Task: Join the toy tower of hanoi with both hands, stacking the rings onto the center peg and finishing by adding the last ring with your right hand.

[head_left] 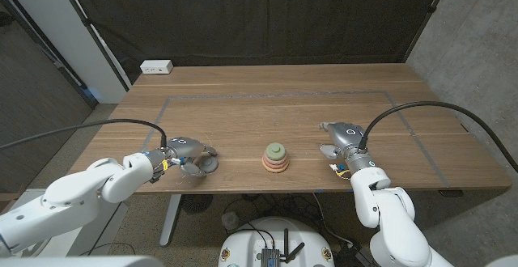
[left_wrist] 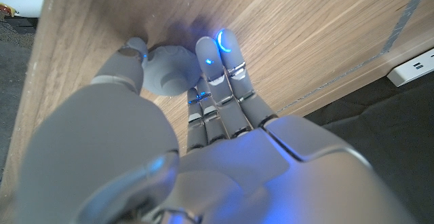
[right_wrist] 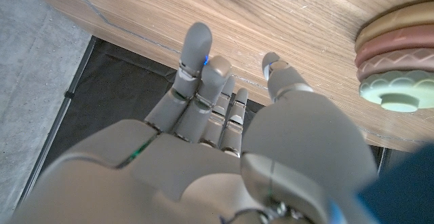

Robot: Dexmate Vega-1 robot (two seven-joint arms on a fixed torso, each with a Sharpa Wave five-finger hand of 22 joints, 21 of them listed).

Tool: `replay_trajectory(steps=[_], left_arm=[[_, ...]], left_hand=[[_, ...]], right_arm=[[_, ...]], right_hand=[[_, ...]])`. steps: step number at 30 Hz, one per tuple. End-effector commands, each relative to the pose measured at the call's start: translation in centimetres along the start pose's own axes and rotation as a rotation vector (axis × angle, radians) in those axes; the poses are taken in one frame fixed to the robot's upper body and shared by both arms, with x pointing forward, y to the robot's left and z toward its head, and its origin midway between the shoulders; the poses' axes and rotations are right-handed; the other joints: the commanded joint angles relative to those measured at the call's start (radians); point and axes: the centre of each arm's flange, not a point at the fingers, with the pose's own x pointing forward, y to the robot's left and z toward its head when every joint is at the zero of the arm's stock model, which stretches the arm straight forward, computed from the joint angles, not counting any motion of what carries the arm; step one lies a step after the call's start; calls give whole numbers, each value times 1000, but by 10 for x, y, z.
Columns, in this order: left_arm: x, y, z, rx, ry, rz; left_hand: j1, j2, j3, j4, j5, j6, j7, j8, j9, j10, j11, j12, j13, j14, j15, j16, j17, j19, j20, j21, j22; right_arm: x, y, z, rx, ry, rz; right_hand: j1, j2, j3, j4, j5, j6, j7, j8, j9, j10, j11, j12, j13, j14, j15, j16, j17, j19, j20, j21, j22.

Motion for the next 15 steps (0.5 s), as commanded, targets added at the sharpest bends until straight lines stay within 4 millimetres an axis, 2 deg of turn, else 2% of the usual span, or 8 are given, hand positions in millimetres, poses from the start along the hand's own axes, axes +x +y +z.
replay_trajectory(steps=[1, 12, 15], left_arm=[[-2, -8, 1, 0, 15, 8], [-6, -6, 3, -22, 30, 49], [-5, -5, 4, -29, 31, 58]], left_hand=[[5, 12, 0, -3, -1, 19, -4, 7, 0, 21, -1, 10, 1, 12, -105, 6, 3, 7, -113, 1, 2], [33, 30, 8, -8, -3, 121, -17, 40, 5, 155, -39, 50, 8, 46, -106, 23, 8, 42, -127, 10, 2], [37, 31, 9, -9, -2, 131, -19, 43, 6, 165, -40, 52, 10, 51, -106, 27, 12, 46, -129, 11, 2]], right_arm=[[2, 1, 2, -3, -9, 7], [4, 3, 2, 10, -12, 3], [5, 4, 2, 13, -13, 0]], right_hand=[[9, 4, 5, -3, 8, 5, -6, 4, 5, 7, 0, 0, 5, 6, -15, -2, 6, 0, -63, 4, 0], [10, 5, 5, -3, 10, 4, -6, 4, 5, 9, 1, 0, 5, 7, -15, -3, 6, 0, -63, 4, 0], [10, 6, 5, -2, 10, 5, -6, 4, 5, 11, 1, 0, 4, 5, -15, -5, 5, 0, -63, 5, 0]])
